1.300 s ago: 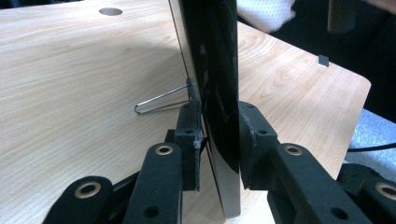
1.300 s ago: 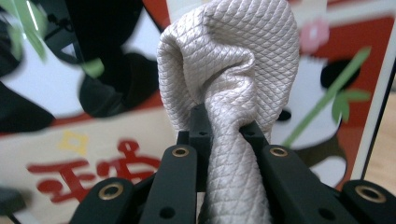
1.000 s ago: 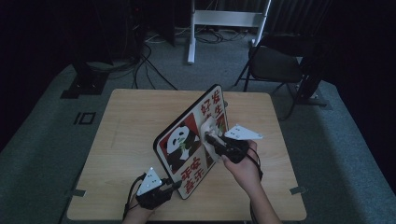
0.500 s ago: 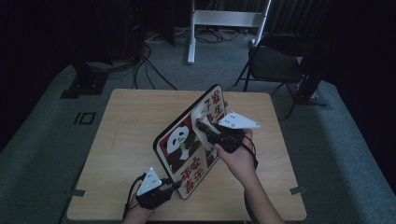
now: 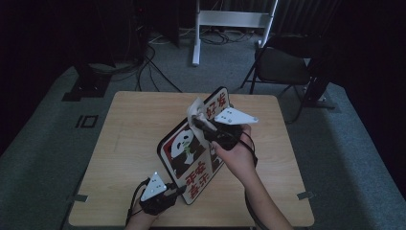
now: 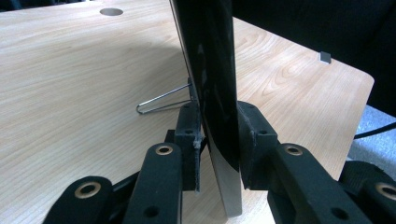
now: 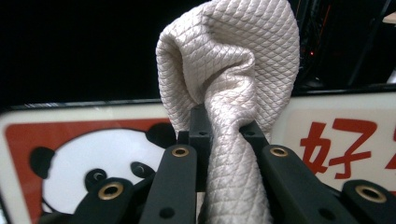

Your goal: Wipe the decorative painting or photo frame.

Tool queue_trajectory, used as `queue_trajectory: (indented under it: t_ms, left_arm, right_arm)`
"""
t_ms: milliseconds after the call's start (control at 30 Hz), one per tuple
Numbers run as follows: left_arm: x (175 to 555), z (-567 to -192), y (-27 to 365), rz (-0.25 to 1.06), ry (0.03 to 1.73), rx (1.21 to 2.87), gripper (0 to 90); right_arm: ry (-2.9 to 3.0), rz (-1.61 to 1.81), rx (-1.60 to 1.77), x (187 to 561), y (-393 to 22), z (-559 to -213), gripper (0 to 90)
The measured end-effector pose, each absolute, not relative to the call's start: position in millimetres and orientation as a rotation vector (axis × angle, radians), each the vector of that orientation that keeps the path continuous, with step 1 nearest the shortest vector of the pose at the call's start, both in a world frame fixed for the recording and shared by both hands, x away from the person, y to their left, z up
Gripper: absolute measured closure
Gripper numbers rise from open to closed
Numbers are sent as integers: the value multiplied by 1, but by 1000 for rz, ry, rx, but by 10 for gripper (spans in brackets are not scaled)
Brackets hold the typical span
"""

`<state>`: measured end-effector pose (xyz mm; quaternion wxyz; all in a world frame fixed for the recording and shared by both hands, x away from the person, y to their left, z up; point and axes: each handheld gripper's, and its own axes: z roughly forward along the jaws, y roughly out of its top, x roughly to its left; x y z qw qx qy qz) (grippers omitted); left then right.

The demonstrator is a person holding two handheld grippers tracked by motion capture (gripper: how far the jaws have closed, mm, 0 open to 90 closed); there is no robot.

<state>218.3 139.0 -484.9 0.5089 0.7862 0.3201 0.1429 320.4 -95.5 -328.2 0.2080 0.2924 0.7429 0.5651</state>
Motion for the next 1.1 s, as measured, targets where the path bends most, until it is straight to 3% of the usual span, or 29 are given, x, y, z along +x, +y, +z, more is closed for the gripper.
queue_trajectory:
  t_ms: [300,1100]
  left_arm:
    - [218,-485,139,345,773,1894,732]
    - [218,-484,138,349,769,1903,730]
  right_arm:
    - [2084,1528,825,321,-95,-339,811]
    - [2205,1395,934,311,-115,-413,810]
